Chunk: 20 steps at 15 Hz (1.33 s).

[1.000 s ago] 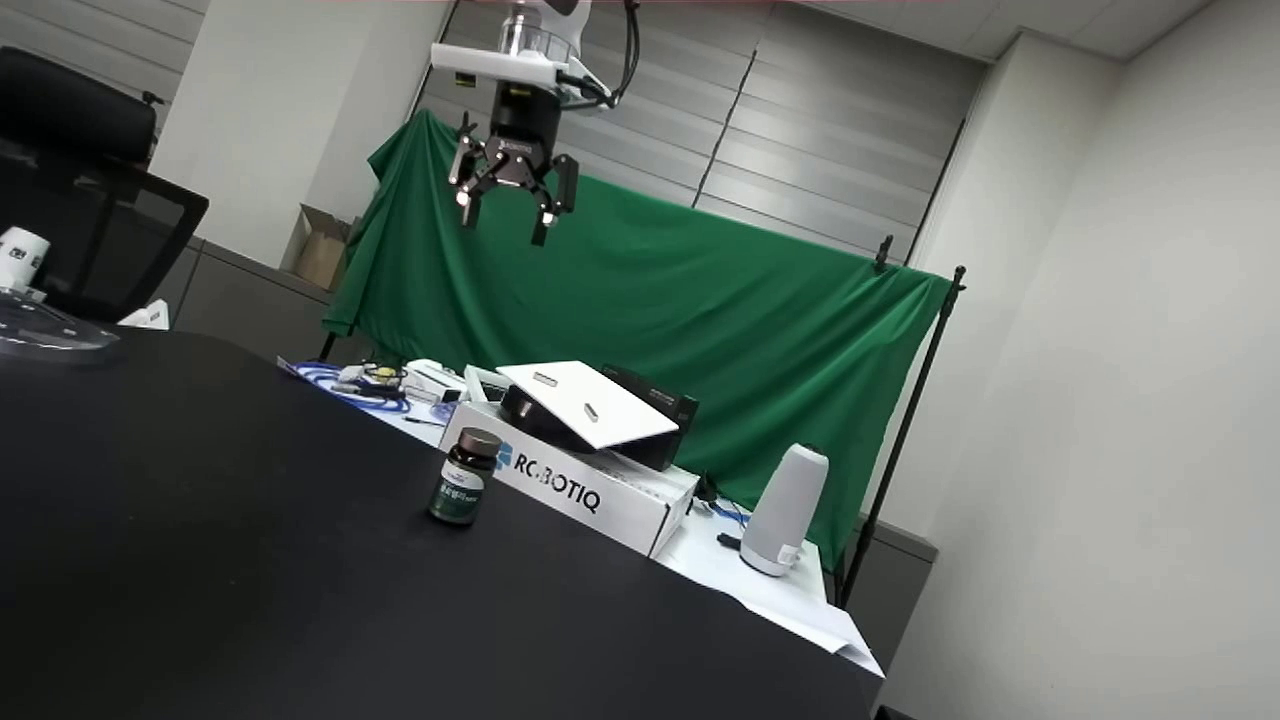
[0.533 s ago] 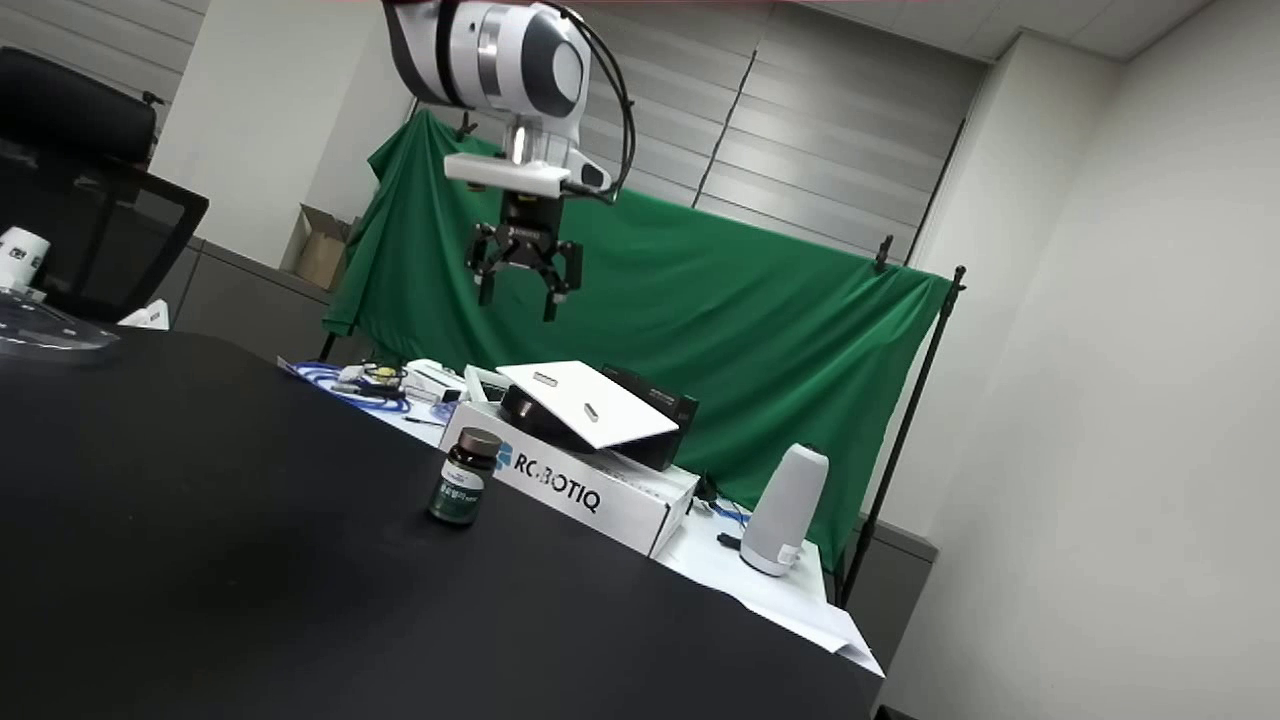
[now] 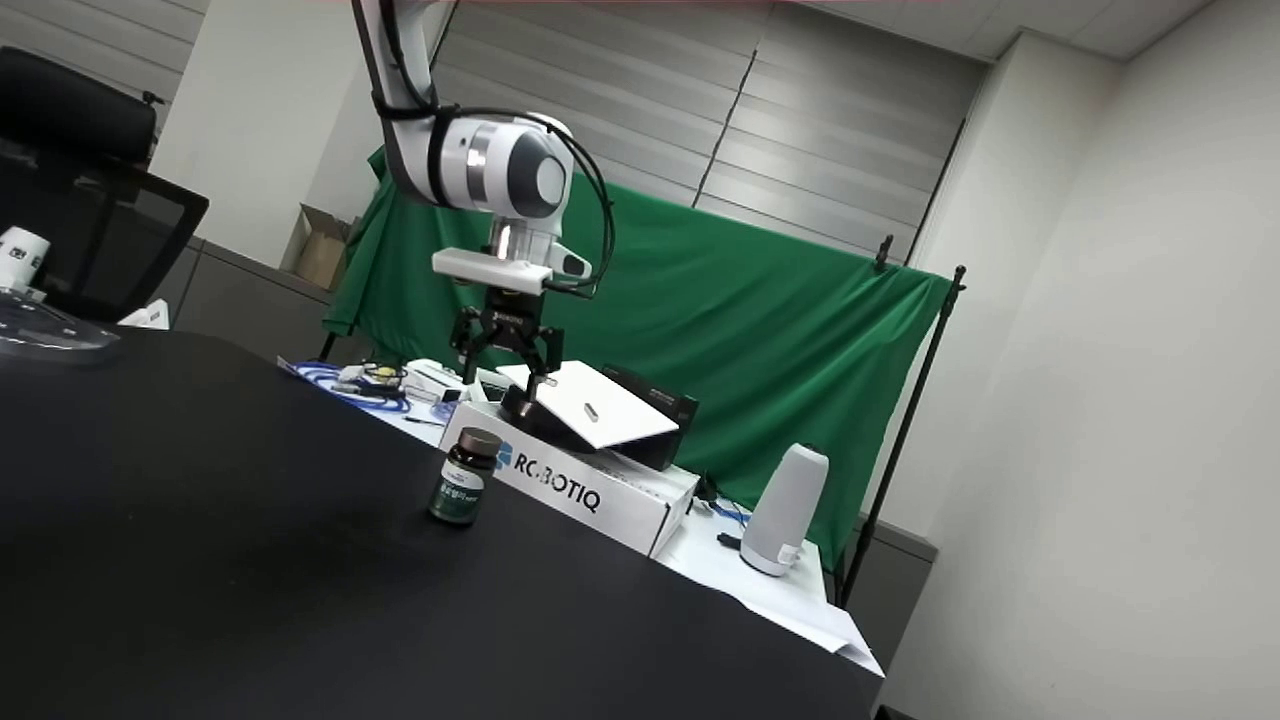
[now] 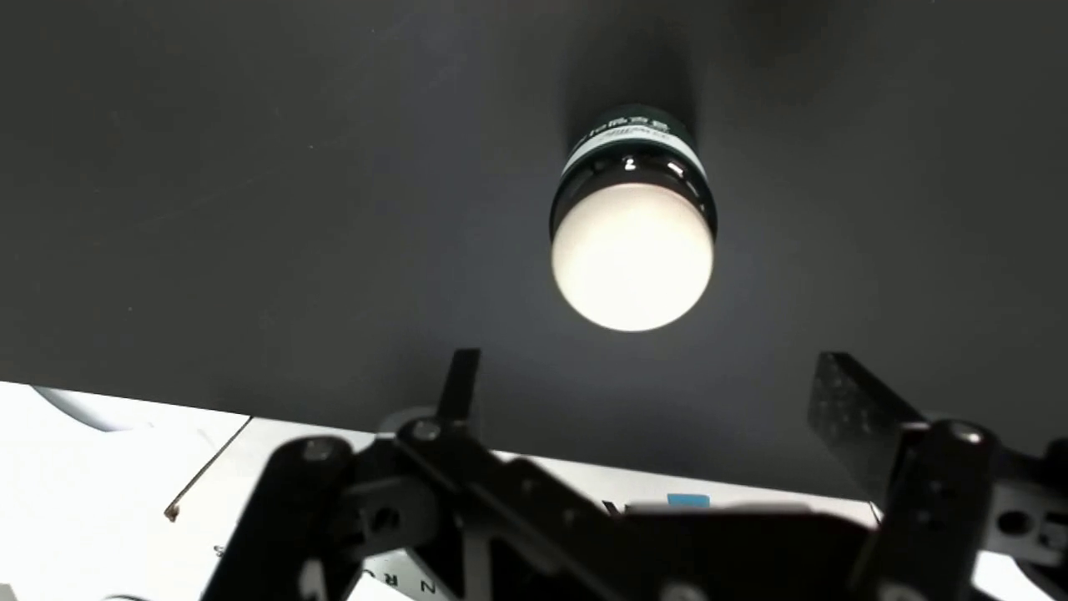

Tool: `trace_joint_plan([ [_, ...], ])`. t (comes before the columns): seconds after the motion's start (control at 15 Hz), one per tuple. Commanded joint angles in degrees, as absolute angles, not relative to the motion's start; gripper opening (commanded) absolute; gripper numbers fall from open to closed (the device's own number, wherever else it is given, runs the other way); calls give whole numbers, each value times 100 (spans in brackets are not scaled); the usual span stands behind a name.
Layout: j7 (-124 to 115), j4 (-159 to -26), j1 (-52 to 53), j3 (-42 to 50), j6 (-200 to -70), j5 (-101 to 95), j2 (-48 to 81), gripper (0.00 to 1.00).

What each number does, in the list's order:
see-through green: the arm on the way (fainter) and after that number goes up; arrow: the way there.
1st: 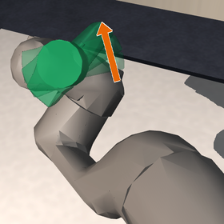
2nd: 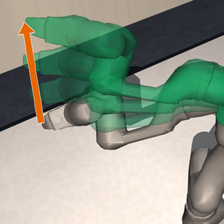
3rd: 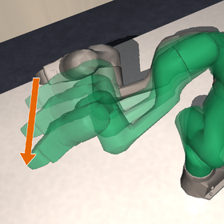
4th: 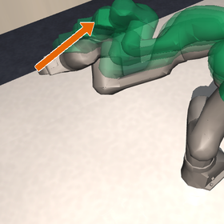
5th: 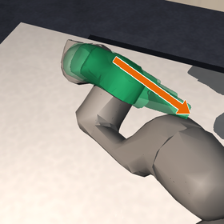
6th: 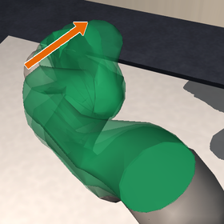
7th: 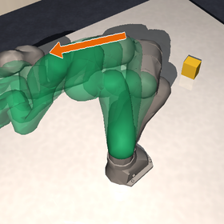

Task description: Move the bottle to the bottom left corner of the table

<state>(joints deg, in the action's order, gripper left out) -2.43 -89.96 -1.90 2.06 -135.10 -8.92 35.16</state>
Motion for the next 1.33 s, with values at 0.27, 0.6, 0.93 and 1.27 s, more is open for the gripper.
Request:
trace_joint_plan([
  [0.27,-265,-8434,-152,328,-13153,-764,4065,100],
  [0.6,-250,-8338,-161,315,-13015,-677,4188,100],
  [0.93,-250,-8341,-169,311,-12864,-652,4221,100],
  [1.27,-264,-8335,-216,273,-12877,-494,4273,100],
])
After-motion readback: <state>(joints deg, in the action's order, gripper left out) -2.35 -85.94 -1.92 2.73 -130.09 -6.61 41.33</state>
